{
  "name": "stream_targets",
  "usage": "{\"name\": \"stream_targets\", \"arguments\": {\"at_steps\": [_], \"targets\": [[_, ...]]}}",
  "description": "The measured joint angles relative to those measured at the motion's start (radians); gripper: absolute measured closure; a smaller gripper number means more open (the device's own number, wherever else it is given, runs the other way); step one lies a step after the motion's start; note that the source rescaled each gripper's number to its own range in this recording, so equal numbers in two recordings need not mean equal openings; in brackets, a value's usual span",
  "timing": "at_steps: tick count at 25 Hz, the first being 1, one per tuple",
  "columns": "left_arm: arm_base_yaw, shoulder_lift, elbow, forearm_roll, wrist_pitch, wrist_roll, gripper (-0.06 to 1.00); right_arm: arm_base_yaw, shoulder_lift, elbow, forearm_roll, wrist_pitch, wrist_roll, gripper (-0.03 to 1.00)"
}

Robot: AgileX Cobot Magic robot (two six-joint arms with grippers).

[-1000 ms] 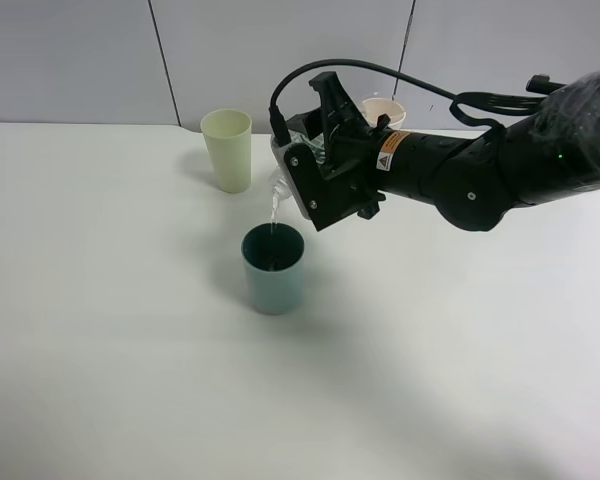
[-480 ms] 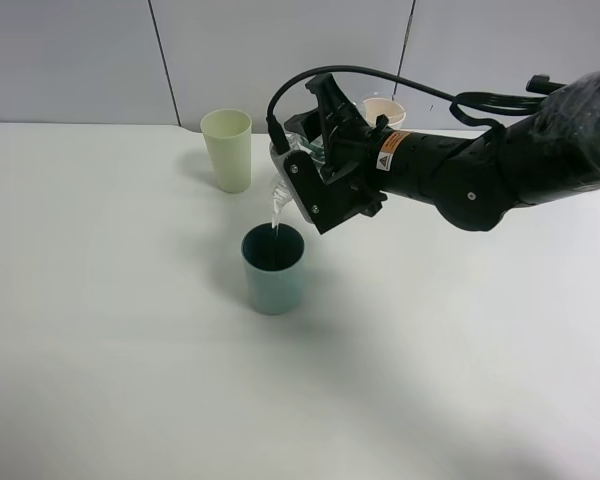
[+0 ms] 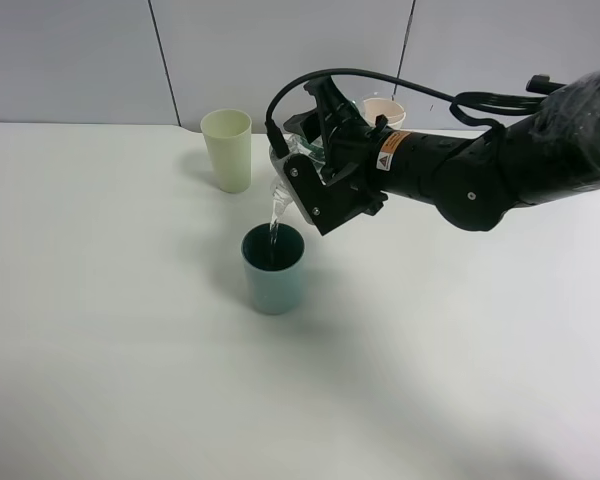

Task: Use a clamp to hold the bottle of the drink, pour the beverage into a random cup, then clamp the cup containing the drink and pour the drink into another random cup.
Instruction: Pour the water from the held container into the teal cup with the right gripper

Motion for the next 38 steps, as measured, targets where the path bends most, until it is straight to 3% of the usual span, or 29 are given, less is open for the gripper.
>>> {"name": "stream_targets", "arguments": {"at_steps": [38], "targets": [[0.0,0.0,0.0,0.0,0.0,0.0,0.14,0.0,0.0,0.0,-0.029,-0.045,-0.053,0.97]]}}
